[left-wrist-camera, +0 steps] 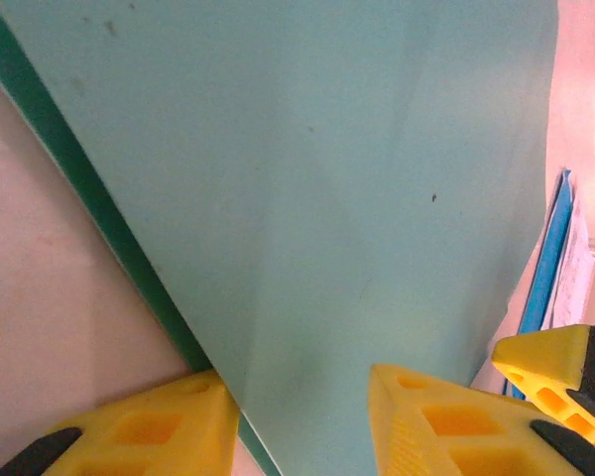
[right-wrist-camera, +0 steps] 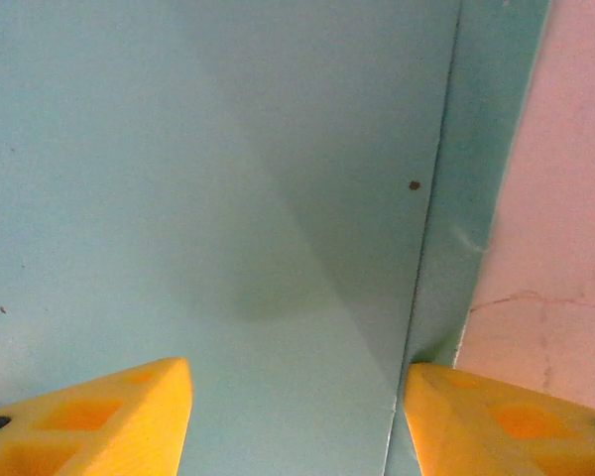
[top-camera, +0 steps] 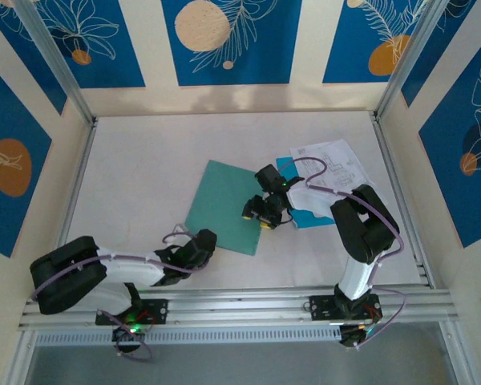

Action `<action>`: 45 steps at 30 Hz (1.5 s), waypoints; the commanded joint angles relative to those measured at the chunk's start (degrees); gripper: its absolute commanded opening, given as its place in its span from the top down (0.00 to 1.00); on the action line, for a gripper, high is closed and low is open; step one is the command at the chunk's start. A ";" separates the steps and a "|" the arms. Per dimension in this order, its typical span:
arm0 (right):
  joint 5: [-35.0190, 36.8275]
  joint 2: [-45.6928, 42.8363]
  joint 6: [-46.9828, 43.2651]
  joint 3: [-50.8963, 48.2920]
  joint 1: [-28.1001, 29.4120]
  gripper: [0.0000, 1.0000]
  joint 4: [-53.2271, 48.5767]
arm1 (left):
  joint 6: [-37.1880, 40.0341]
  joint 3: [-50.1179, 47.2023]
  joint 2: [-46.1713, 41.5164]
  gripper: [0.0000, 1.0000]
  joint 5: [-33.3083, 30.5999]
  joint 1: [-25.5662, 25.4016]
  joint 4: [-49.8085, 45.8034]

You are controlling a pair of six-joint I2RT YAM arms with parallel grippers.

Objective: Put the files into the folder

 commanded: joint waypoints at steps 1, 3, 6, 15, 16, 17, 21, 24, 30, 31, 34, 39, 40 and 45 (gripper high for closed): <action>-0.25 1.71 -0.04 -1.98 -0.40 0.39 -0.64 | -2.96 0.52 2.85 0.63 1.38 -0.40 10.90; -0.62 1.72 -0.07 -1.98 -0.50 0.39 -0.47 | -2.85 0.36 2.96 0.64 0.61 -0.90 11.81; -1.32 1.85 -0.37 -2.07 -0.75 0.39 -0.09 | -3.05 0.24 3.60 0.64 0.03 -1.48 13.57; -3.97 2.44 -0.74 -2.86 -1.65 0.39 1.62 | -3.84 0.44 9.79 0.65 0.93 -2.07 22.35; -4.07 2.45 -0.82 -2.86 -1.70 0.39 1.69 | -4.08 0.44 10.55 0.66 0.95 -2.15 23.49; -4.24 2.50 -0.93 -2.87 -1.89 0.39 1.79 | -4.10 0.44 11.44 0.66 0.90 -2.19 24.53; -5.11 2.27 -0.94 -3.38 -2.33 0.38 2.65 | -3.93 0.52 13.70 0.73 0.58 -2.59 27.97; -5.73 1.79 -0.96 -3.64 -2.62 0.38 3.50 | -3.54 0.69 13.52 0.86 0.15 -2.93 28.10; -6.94 -1.06 -0.04 -4.73 -3.01 0.38 6.01 | -3.04 1.29 10.14 1.00 -1.20 -4.13 25.17; -7.37 -1.62 0.27 -5.09 -3.09 0.38 6.62 | -3.05 1.31 9.63 1.00 -1.33 -4.26 24.95; -9.02 -2.98 1.26 -5.97 -3.82 0.38 8.37 | -3.14 1.44 8.37 1.00 -1.33 -4.60 24.40; -11.86 -4.86 3.34 -6.88 -4.61 0.39 10.99 | -4.33 0.89 9.29 1.00 -0.94 -5.14 28.48; -12.23 -5.21 3.62 -6.99 -4.79 0.39 11.35 | -4.42 0.80 9.67 1.00 -0.71 -5.23 29.23; -13.73 -6.93 5.39 -7.24 -5.62 0.54 12.45 | -4.80 0.80 11.32 1.00 -0.32 -5.99 31.57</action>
